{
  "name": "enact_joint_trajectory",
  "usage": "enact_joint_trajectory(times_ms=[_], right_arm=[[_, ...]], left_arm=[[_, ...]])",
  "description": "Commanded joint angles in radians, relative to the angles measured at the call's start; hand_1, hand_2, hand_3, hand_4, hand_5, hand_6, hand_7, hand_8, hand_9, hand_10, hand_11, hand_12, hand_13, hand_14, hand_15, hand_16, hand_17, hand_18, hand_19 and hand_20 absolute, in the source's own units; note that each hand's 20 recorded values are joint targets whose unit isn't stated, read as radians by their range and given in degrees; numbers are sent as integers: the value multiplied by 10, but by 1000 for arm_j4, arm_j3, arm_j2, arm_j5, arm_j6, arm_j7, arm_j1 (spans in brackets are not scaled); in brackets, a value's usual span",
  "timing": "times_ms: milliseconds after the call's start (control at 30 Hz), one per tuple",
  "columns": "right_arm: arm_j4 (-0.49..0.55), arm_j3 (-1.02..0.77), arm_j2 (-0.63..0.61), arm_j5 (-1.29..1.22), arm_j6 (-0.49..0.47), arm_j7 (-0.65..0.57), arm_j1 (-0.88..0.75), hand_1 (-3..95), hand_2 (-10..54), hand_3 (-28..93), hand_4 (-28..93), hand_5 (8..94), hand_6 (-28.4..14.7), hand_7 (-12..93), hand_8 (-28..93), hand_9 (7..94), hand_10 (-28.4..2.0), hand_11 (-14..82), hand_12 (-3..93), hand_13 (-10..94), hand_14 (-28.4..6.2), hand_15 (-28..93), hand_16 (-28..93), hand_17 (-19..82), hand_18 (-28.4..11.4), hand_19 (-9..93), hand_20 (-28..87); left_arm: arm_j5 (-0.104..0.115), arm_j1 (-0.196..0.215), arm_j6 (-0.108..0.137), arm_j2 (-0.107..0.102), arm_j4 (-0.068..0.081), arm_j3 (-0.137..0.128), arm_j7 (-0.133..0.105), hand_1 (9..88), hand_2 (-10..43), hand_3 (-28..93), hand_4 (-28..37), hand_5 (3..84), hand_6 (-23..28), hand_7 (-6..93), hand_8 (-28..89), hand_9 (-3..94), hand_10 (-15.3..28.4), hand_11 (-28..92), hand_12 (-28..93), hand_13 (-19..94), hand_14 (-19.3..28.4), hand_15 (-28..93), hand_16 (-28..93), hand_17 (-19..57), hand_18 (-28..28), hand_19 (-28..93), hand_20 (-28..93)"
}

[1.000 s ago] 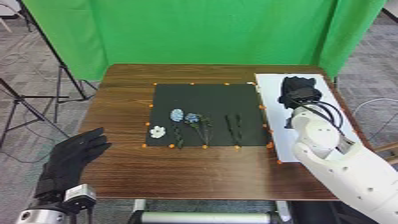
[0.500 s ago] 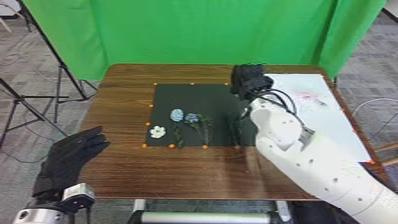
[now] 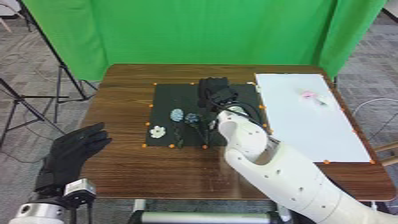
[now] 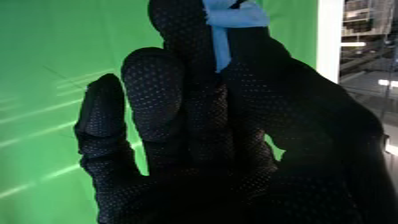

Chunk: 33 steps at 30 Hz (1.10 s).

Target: Arrange flowers

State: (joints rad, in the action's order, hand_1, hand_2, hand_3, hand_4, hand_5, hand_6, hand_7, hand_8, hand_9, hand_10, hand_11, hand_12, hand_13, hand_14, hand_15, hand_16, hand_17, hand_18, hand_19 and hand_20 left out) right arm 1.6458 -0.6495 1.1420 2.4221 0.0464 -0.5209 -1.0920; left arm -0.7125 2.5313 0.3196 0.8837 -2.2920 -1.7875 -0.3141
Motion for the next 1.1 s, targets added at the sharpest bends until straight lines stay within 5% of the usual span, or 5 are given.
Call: enact_joint_trajectory(times_ms=[33,700,1100], right_arm=[[-32,-8,15,22,-13,-13,-36,556,-95,782,-283,813,0,242,26,901,-66,151,412,661,-49,659,376,230,-264,810,430],[-50,-38,59,-8,-59,-30,-58,490,-95,794,-283,752,-10,269,-7,844,-81,172,384,604,-77,693,336,187,-258,787,420],[-47,-42,60,-7,-78,-28,-51,410,-95,857,-283,676,-25,249,-45,710,-129,305,256,534,-121,731,274,141,-268,760,405]], left_arm=[[-8,-5,-20,1,6,0,16,273,63,831,-133,465,142,146,-87,389,224,368,90,282,284,603,-129,-98,213,566,119],[-28,-35,-49,6,17,-1,53,281,69,838,-130,465,141,147,-87,390,221,369,90,285,284,604,-129,-98,213,565,119],[-16,-29,-35,-5,17,8,31,280,59,830,-124,464,140,149,-88,391,221,371,89,285,284,604,-129,-97,212,565,119]])
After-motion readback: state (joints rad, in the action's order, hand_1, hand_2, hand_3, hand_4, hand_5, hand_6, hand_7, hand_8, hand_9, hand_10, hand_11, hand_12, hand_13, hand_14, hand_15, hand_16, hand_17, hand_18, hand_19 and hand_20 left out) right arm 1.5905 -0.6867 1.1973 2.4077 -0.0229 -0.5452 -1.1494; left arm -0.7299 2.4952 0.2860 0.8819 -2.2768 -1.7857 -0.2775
